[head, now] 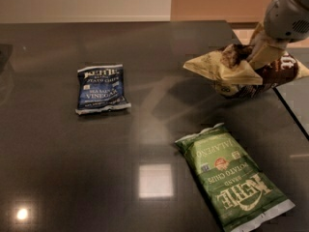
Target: Move brown chip bag near green jalapeno chip bag
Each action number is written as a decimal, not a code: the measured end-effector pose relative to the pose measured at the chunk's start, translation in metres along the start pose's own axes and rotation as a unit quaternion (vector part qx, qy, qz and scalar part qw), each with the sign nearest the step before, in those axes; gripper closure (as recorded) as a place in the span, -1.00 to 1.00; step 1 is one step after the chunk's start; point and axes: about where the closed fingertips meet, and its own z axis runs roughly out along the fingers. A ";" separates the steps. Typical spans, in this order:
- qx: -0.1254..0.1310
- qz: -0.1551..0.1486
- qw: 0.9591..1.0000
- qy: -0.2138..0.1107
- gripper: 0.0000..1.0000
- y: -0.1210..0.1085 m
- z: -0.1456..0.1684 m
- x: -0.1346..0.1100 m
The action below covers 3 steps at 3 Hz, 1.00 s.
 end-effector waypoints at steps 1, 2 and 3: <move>-0.015 0.009 1.000 -0.021 0.66 0.024 -0.017 0.004; -0.038 0.015 0.998 -0.040 0.17 0.047 -0.020 0.005; -0.057 0.019 0.997 -0.051 -0.28 0.064 -0.017 0.006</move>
Offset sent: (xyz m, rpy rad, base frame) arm -0.0900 -0.0064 -0.0016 0.1309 0.1693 0.0319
